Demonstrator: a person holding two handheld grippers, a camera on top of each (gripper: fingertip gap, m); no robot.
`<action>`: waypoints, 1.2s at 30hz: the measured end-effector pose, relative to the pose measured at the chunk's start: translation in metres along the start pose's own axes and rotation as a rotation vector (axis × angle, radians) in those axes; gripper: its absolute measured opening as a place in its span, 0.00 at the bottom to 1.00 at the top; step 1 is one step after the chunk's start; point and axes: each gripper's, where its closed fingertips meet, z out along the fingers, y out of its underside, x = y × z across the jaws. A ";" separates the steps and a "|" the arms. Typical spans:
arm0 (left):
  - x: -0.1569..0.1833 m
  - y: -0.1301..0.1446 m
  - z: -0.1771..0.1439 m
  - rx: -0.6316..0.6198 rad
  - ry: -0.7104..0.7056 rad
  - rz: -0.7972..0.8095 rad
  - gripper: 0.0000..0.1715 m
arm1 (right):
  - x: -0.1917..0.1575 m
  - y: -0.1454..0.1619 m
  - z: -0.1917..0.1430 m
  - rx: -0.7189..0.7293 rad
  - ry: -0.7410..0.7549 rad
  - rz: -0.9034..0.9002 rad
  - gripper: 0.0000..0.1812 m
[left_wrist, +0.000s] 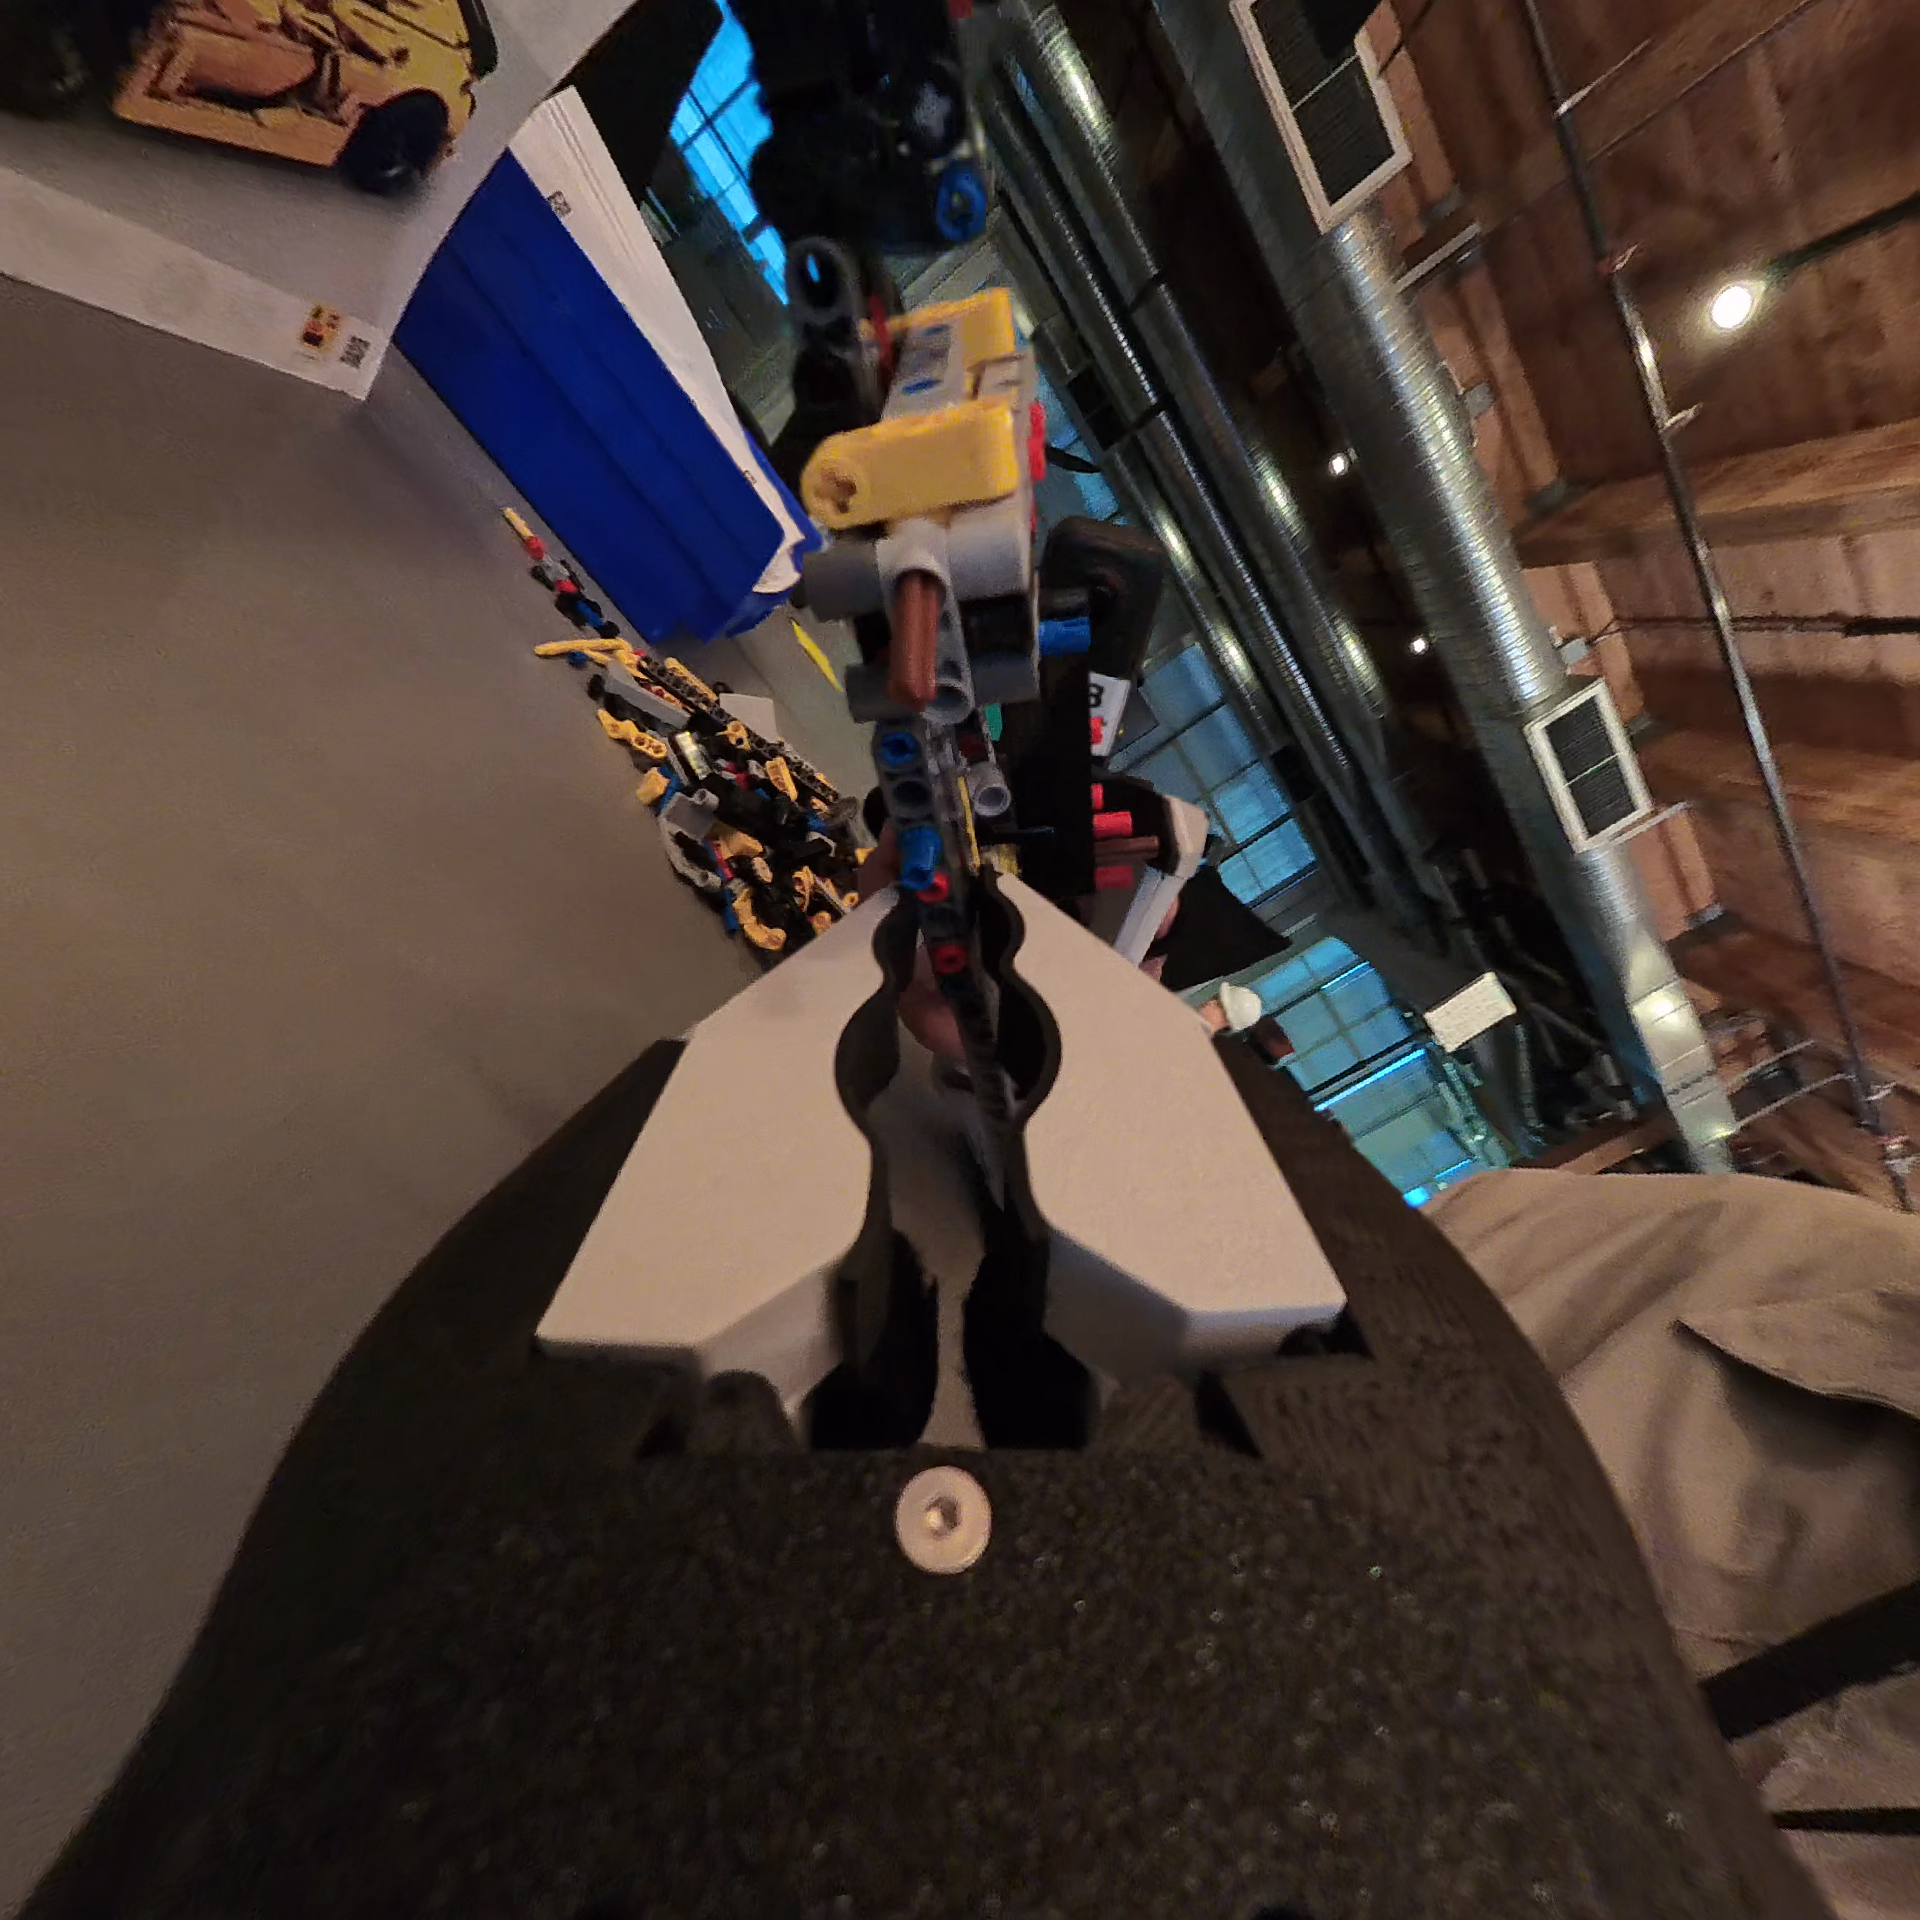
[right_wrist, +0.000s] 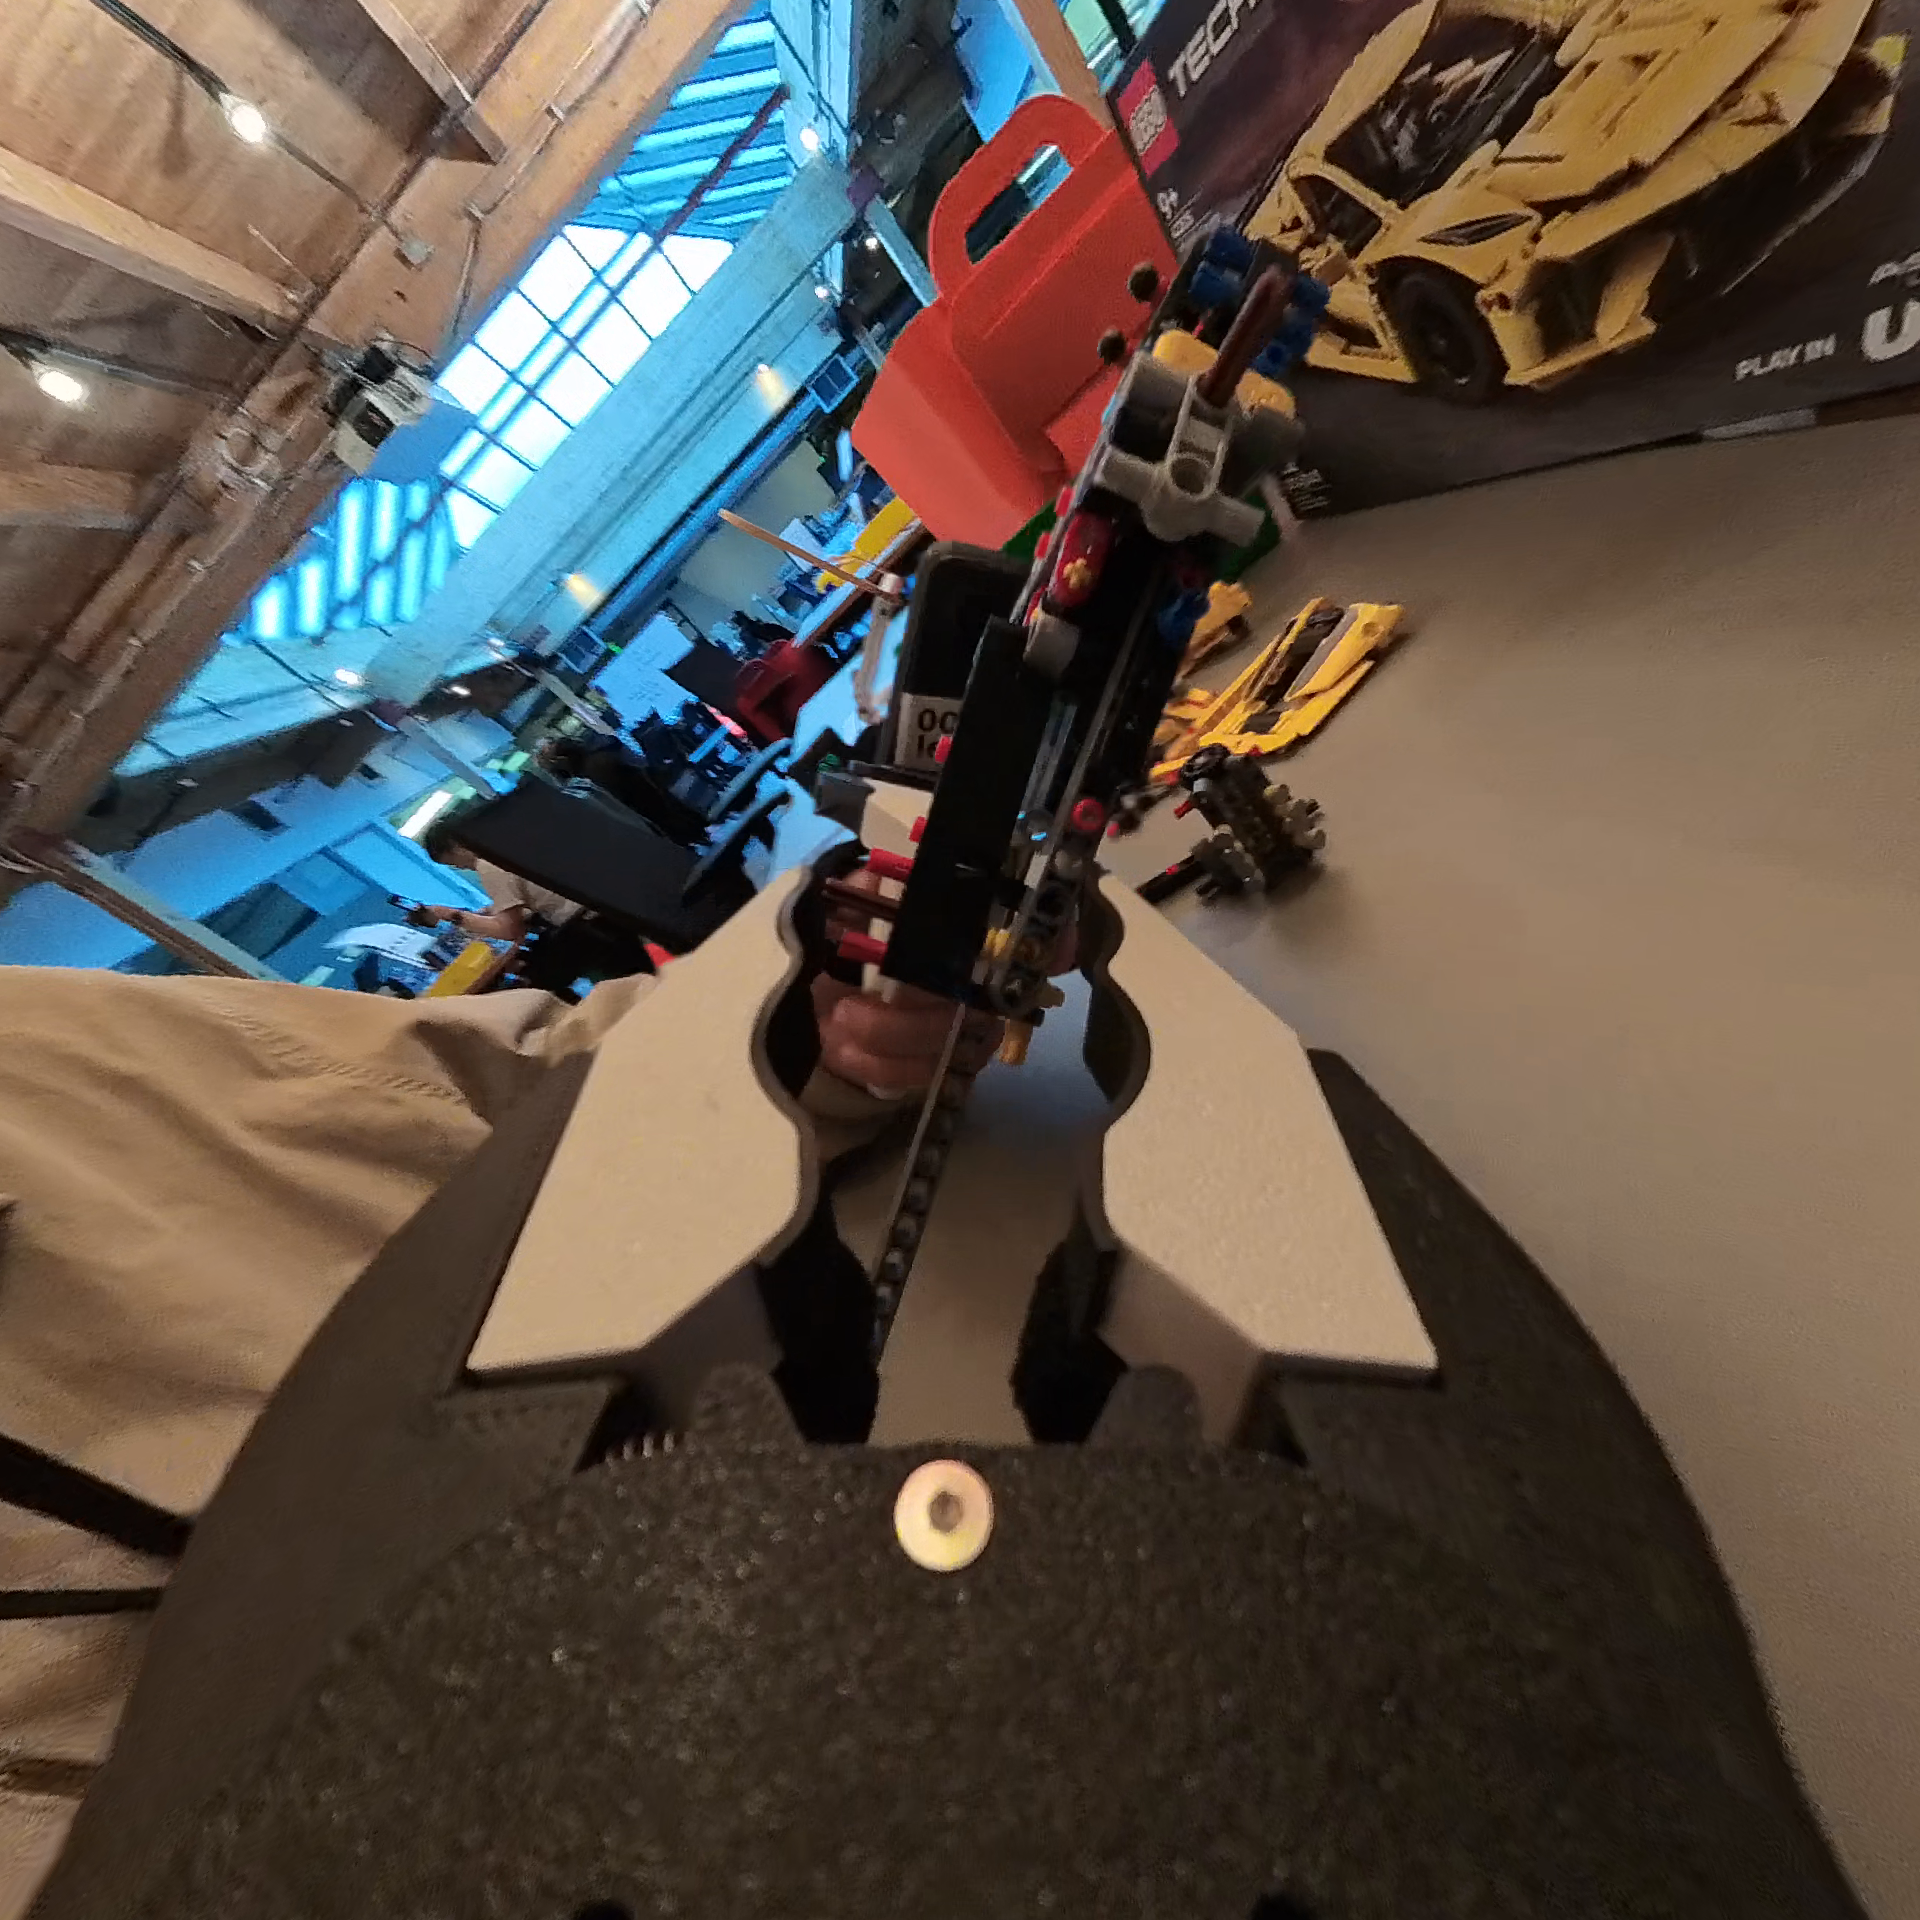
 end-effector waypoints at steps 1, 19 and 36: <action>-0.004 0.001 0.001 -0.004 -0.011 -0.020 0.11 | 0.004 0.003 0.000 -0.020 0.041 -0.037 0.26; -0.020 -0.016 -0.024 0.024 -0.181 0.091 0.04 | 0.036 0.000 -0.023 -0.001 0.094 0.125 0.27; -0.077 0.050 -0.056 -0.464 -0.497 0.007 0.07 | 0.102 0.097 -0.008 -0.725 0.498 -0.541 0.03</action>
